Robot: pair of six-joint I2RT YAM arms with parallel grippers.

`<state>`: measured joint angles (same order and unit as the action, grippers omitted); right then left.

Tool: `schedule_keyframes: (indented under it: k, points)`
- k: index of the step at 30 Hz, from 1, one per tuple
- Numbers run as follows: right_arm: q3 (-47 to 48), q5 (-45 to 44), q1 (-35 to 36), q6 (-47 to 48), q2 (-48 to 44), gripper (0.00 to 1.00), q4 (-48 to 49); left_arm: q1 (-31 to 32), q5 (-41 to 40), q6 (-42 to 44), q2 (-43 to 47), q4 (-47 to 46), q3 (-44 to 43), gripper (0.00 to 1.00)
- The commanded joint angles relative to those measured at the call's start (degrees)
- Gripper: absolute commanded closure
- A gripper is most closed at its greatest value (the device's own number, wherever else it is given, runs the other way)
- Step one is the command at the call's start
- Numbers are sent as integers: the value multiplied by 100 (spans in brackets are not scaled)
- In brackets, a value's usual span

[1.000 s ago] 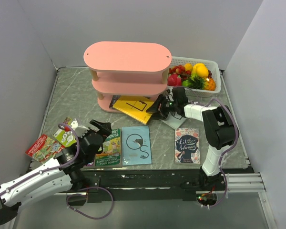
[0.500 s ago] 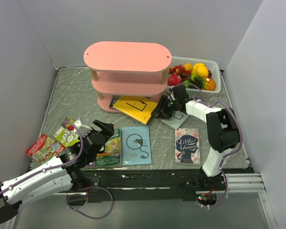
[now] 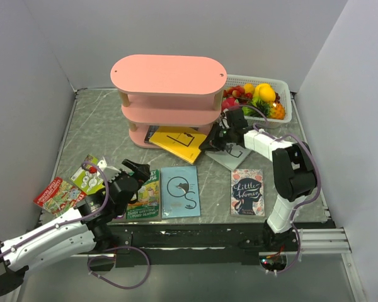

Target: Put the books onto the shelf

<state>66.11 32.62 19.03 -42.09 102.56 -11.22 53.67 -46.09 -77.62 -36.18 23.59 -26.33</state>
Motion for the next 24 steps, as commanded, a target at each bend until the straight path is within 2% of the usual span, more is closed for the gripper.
schedule_keyframes:
  k: [1,5,9,11,12,13,15,17,19,22,23,24]
  points:
    - [508,77,49,-98,158,79,340,3,-6,-51,59,-4,22,4]
    - [527,-185,110,173,-51,79,208,3,-120,185,33,-91,-22,5]
    - [-88,-931,329,499,-693,75,217,-198,-50,800,-169,-337,-153,5]
    - [-517,-1038,400,587,-1035,74,357,-452,449,933,-389,-539,-180,6]
    - [-659,-1091,417,579,-1141,74,497,-837,721,1125,-468,-653,-154,6]
    - [-791,-1222,435,587,-1351,75,559,-1075,1446,1214,-634,-785,-127,7]
    - [-1108,-1354,523,666,-1563,74,673,-1759,2153,1337,-810,-1163,-22,10]
    - [-1353,-1679,654,806,-1879,75,700,-2131,2890,1408,-1065,-1461,5,13]
    - [-1495,-1977,786,912,-2256,75,762,-2457,3105,1487,-1232,-1612,-39,13]
    - [-1644,-2951,1146,1211,-2774,76,701,-2765,3482,1601,-1364,-2068,-118,12]
    - [-1688,-3659,1269,1368,-2881,79,700,-2870,3640,1627,-1417,-2252,-136,13]
    - [-1724,-3997,1462,1413,-2987,94,709,-3054,4016,1680,-1461,-2619,-162,13]
